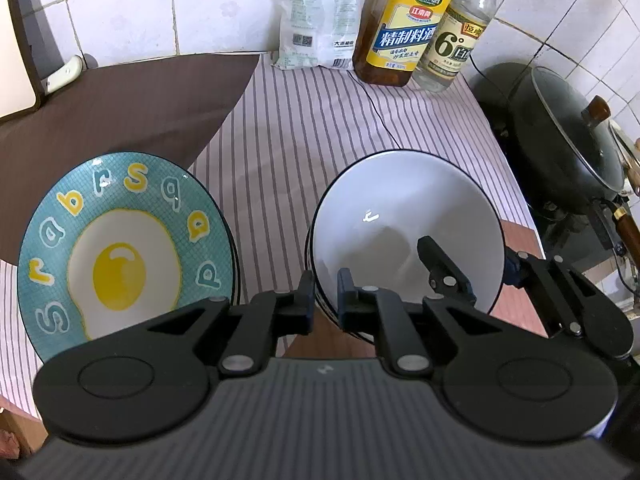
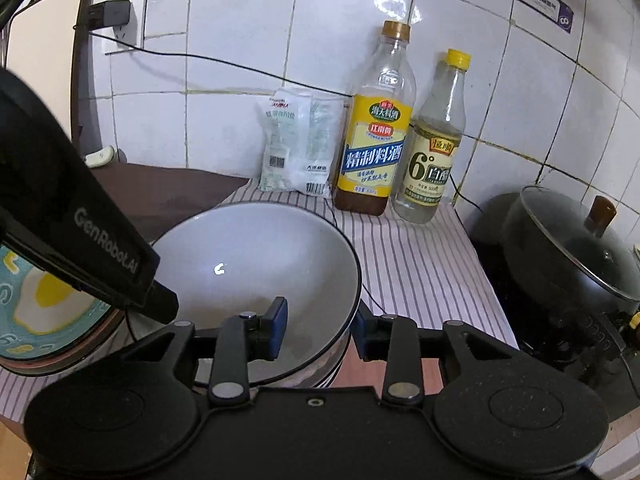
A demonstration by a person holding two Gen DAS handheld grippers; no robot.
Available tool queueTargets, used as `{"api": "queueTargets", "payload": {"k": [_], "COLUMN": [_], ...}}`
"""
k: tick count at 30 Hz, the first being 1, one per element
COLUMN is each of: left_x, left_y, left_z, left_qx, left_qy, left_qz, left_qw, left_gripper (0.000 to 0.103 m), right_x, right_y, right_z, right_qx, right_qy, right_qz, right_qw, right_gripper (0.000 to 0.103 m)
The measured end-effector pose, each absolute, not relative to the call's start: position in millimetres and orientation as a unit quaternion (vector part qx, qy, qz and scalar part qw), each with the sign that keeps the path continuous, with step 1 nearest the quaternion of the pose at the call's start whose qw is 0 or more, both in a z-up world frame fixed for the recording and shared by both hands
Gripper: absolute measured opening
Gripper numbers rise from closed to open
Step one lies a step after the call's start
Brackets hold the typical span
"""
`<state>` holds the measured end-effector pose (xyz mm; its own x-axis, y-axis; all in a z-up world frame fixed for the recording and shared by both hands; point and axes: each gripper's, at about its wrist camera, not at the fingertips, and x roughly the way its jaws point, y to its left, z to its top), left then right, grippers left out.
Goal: Organize plates and bowls
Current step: 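Lift the three-bowl stack with the left tool toward the plate stack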
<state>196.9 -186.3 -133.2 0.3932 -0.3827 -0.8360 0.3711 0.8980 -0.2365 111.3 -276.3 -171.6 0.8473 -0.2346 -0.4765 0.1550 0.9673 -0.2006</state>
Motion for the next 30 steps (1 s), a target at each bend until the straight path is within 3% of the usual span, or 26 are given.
{"api": "queueTargets", "payload": {"k": [21, 30], "left_x": [169.3, 132.8], "left_y": [-158.6, -126.4], "left_z": [-119.5, -90.7], "left_qx": [-0.062, -0.078], "left_qy": [0.478, 0.427], "left_qz": [-0.232, -0.257], "left_qw": [0.845, 0.863], "left_gripper": [0.018, 0.018], "right_x": [81.4, 42.7], "right_y": [-277.5, -257.6], "right_z": [-159.3, -141.2], "right_qx": [-0.012, -0.043], "right_qy": [0.236, 0.209], "right_qz": [-0.093, -0.061], "right_qw": [0.967, 0.975], "right_gripper": [0.040, 0.049]}}
